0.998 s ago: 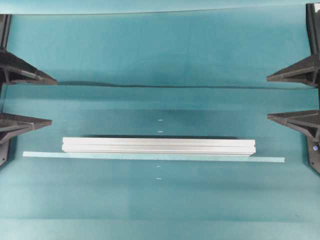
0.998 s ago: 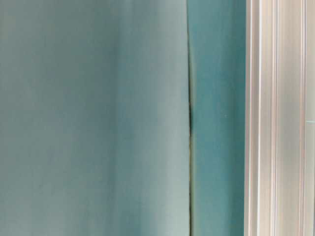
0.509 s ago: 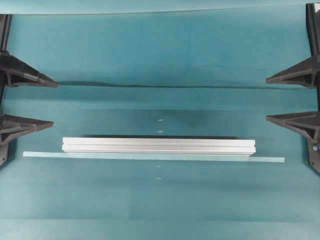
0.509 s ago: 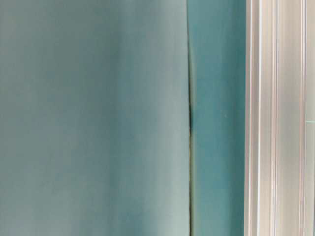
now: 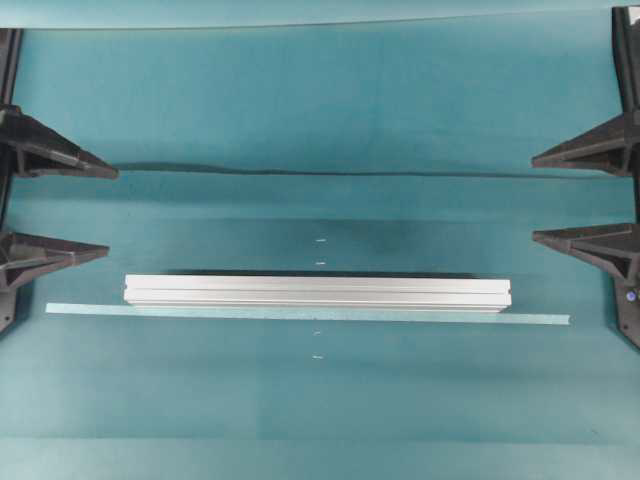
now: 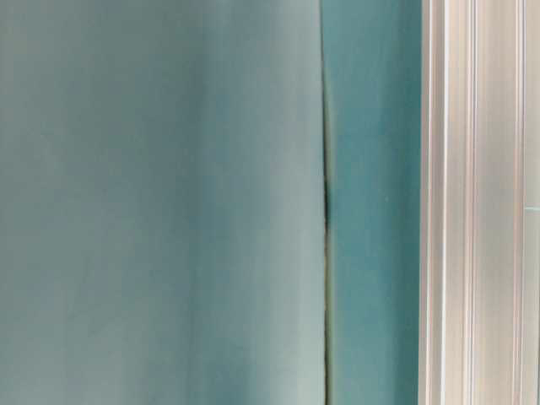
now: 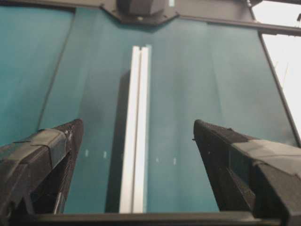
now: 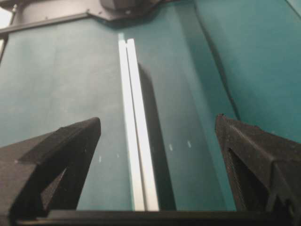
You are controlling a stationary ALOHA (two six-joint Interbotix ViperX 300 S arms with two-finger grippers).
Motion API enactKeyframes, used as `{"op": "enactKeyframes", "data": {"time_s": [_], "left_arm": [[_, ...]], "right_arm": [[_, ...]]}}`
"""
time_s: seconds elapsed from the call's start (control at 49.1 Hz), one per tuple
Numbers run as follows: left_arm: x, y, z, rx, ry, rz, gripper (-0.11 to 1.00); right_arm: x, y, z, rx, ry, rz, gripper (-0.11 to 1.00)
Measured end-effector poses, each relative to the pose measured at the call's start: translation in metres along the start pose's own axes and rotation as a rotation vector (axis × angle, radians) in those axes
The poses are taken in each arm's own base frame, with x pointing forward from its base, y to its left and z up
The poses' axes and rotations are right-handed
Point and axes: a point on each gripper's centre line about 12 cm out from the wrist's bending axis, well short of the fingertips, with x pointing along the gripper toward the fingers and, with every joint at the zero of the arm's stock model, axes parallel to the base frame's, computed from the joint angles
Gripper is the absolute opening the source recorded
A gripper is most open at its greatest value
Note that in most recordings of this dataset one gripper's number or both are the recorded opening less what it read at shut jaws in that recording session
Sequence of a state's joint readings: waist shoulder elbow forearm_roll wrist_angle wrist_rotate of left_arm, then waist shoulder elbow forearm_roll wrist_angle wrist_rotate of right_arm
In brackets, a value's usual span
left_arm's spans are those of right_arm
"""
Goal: Lift the metal rail with both hands.
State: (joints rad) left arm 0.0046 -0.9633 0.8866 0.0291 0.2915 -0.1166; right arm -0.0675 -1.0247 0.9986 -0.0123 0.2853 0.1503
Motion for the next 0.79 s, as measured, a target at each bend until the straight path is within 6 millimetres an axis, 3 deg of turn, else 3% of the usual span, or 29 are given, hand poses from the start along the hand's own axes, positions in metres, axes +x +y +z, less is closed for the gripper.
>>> {"op": "enactKeyframes", "data": {"time_s": [0.529, 0.794], "left_arm": [[0.001, 0.000, -0.006, -0.001, 0.014, 0.000, 0.97], [0.006, 0.002, -0.032, -0.010, 0.080, 0.006, 0.97]], "right_arm": [[0.001, -0.001, -0.004, 0.000, 0.011, -0.002, 0.98], [0.002, -0.002, -0.013, 0.002, 0.030, -0.005, 0.98]]}}
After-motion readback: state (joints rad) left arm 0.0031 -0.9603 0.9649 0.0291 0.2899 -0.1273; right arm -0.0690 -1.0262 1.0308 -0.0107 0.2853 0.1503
